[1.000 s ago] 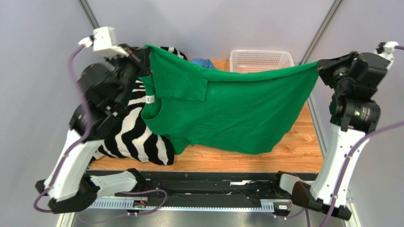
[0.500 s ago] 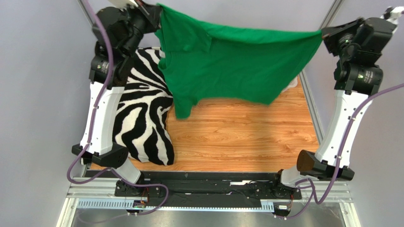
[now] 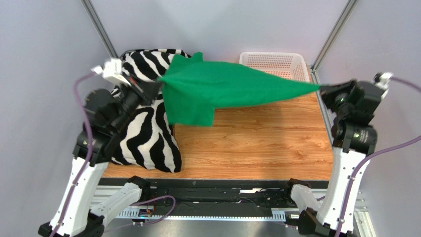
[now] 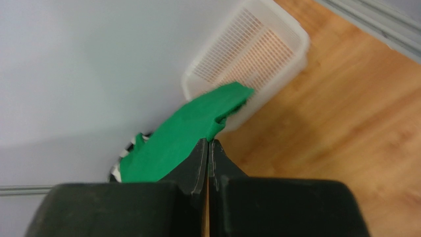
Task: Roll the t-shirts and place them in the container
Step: Flatten out the T-shirt at the center of the board.
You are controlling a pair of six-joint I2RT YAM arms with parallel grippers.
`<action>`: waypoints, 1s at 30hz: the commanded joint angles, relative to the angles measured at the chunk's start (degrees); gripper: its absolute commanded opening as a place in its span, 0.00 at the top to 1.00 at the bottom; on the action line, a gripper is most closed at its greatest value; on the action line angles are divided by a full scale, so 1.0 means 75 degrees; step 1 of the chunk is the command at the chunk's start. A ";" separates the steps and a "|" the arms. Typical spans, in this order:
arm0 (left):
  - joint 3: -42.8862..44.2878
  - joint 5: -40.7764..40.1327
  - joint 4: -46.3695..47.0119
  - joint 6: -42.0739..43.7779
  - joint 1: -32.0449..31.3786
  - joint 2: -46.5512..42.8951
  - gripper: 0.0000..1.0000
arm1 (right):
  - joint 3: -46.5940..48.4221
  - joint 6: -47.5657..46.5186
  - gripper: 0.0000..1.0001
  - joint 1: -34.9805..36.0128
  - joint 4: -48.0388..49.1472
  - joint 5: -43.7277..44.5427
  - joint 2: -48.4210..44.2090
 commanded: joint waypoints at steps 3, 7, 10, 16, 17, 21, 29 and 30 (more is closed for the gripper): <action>-0.4667 0.0773 -0.0847 -0.1635 0.0018 -0.2203 1.00 | -0.4388 -0.0725 1.00 -0.0078 -0.0397 0.0488 -0.2156; -0.6779 0.1241 -0.0756 -0.2455 -0.0087 -0.2618 1.00 | -0.6395 -0.0749 1.00 -0.0113 -0.0118 0.0781 -0.2557; -0.7554 0.0915 -0.0556 -0.2738 -0.0239 -0.2408 1.00 | -0.7299 -0.0561 1.00 -0.0160 0.0305 0.0606 -0.2218; -0.7380 -0.0068 -0.1036 -0.2797 -0.0532 -0.1529 1.00 | -0.7441 -0.0596 1.00 -0.0265 0.0458 0.1003 -0.0966; -0.7356 -0.0140 -0.1176 -0.2832 -0.0544 -0.1493 1.00 | -0.7453 -0.0573 1.00 -0.0347 0.0469 0.1097 -0.0882; -0.7496 -0.0434 -0.1306 -0.3031 -0.0685 -0.1562 1.00 | -0.7500 -0.0234 1.00 -0.0593 0.0283 0.1190 -0.0635; -0.7555 -0.0774 -0.1786 -0.3055 -0.0732 -0.1821 1.00 | -0.7172 0.0013 1.00 -0.1646 -0.0514 0.1707 -0.0600; -0.7555 -0.0774 -0.1822 -0.3078 -0.0801 -0.1833 1.00 | -0.7079 0.0013 1.00 -0.1741 -0.0596 0.1718 -0.0542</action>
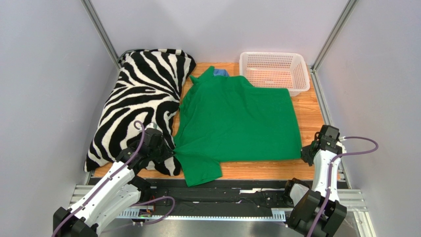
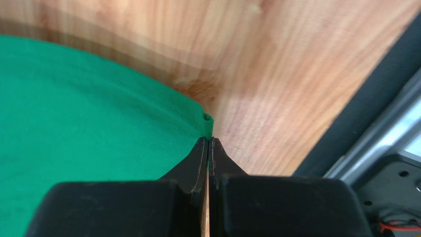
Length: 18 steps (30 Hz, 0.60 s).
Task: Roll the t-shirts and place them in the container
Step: Flatten out the T-shirt at the center of the board, then fold the T-shirt at the center of the board.
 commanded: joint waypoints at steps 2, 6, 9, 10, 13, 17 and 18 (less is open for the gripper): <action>0.0109 -0.0424 -0.0304 -0.0234 -0.0391 -0.0087 1.00 | 0.0552 0.0182 1.00 -0.0617 -0.0553 0.0451 0.0097; 0.0249 -0.0951 -0.0584 -0.0678 -0.1118 0.0030 1.00 | 0.0541 0.0252 1.00 -0.0641 -0.0648 0.0451 -0.0194; 0.0320 -0.1525 -0.1087 -0.1286 -0.1634 -0.0238 1.00 | 0.0470 0.0346 1.00 -0.0641 -0.0671 0.0462 -0.0383; 0.0332 -0.1828 -0.1379 -0.1464 -0.1739 -0.0367 1.00 | 0.0447 0.0369 1.00 -0.0641 -0.0671 0.0520 -0.0430; 0.0320 -0.2275 -0.1883 -0.1991 -0.2115 -0.0778 1.00 | 0.0482 0.0370 1.00 -0.0641 -0.0660 0.0579 -0.0360; 0.0483 -0.2861 -0.2272 -0.2320 -0.2583 -0.0663 1.00 | 0.0634 0.0311 1.00 -0.0653 -0.0601 0.0626 -0.0185; 0.0554 -0.3106 -0.2307 -0.2321 -0.2689 -0.0568 1.00 | 0.0669 0.0299 1.00 -0.0653 -0.0589 0.0650 -0.0149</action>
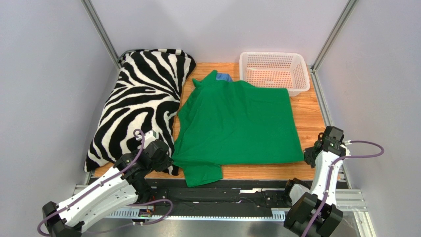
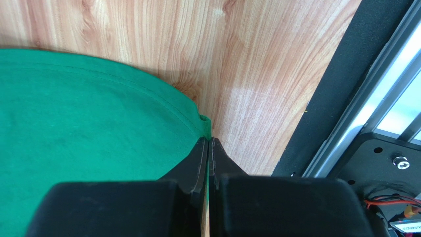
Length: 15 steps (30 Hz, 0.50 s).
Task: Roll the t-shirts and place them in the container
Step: Fold the T-shirt at the center of the board.
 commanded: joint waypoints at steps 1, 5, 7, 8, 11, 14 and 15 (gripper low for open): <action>0.0650 -0.1269 -0.0792 -0.0578 -0.0451 0.0394 1.00 | 0.0413 0.0055 1.00 -0.0059 0.0186 0.0446 0.0139; 0.1190 -0.1867 -0.0711 -0.0626 -0.1143 0.1714 1.00 | 0.0483 -0.0015 1.00 -0.0047 0.0559 0.0037 0.0257; 0.1598 -0.2043 -0.0257 -0.0112 -0.1144 0.2151 1.00 | 0.0588 -0.0167 1.00 0.0023 0.0701 -0.0163 0.0374; 0.1763 -0.2090 -0.0091 0.0123 -0.1132 0.2559 1.00 | 0.0670 -0.0238 1.00 0.0058 0.0806 -0.0152 0.0455; 0.2501 -0.2453 0.0285 0.0838 -0.1051 0.3344 1.00 | 0.1174 -0.0600 1.00 0.0281 0.1133 -0.0326 0.0818; 0.3146 -0.2139 0.0847 0.1763 -0.0526 0.4188 1.00 | 0.1713 -0.0905 1.00 0.0702 0.1486 -0.0761 0.1462; 0.3298 -0.1813 0.0976 0.2137 -0.0383 0.4412 1.00 | 0.1888 -0.0964 1.00 0.0889 0.1487 -0.0680 0.1696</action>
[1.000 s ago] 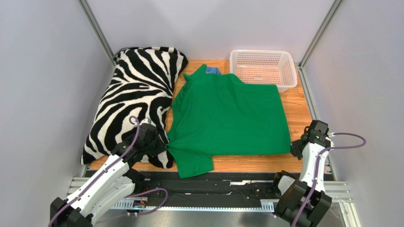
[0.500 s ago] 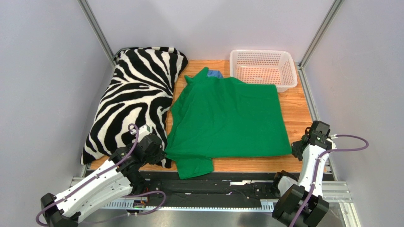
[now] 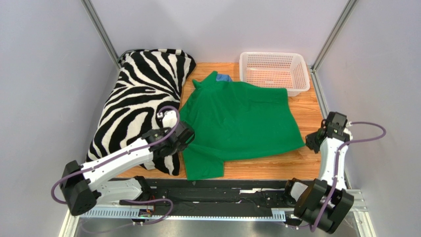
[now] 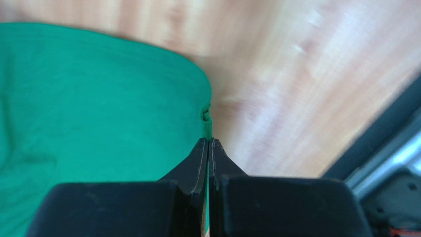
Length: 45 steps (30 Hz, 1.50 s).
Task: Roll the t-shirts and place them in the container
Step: Fold the T-shirt at the center of the board.
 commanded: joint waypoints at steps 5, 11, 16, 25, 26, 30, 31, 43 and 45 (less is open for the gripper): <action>0.1841 0.0542 0.1262 0.2111 0.1224 0.2107 1.00 | 0.1991 -0.0674 1.00 0.1382 0.0944 0.0470 0.2244; 0.2347 0.1350 0.1379 0.2381 0.2208 0.2931 1.00 | 0.2963 -0.0780 1.00 0.1804 0.1132 0.0657 0.3720; 0.2335 0.1644 0.1426 0.2487 0.2642 0.3060 1.00 | 0.3445 -0.0792 1.00 0.1898 0.1179 0.0810 0.4437; 0.2148 0.1737 0.1250 0.2487 0.2947 0.2779 1.00 | 0.3539 -0.0862 1.00 0.1886 0.1367 0.1173 0.4660; 0.2124 0.1726 0.1227 0.2487 0.2971 0.2732 1.00 | 0.3539 -0.0873 1.00 0.1886 0.1378 0.1196 0.4649; 0.2019 0.1597 0.1098 0.2440 0.3064 0.2556 1.00 | 0.3527 -0.0944 1.00 0.1886 0.1519 0.0929 0.4579; 0.2007 0.1574 0.1075 0.2440 0.3076 0.2475 1.00 | 0.3539 -0.0967 1.00 0.1898 0.1566 0.0881 0.4555; 0.2159 0.1597 0.1262 0.2522 0.3263 0.3153 1.00 | 0.4183 -0.1178 1.00 0.2401 0.1684 0.0646 0.5269; 0.2194 0.1632 0.1390 0.2569 0.3287 0.3328 1.00 | 0.4312 -0.1178 1.00 0.2472 0.1637 0.0658 0.5526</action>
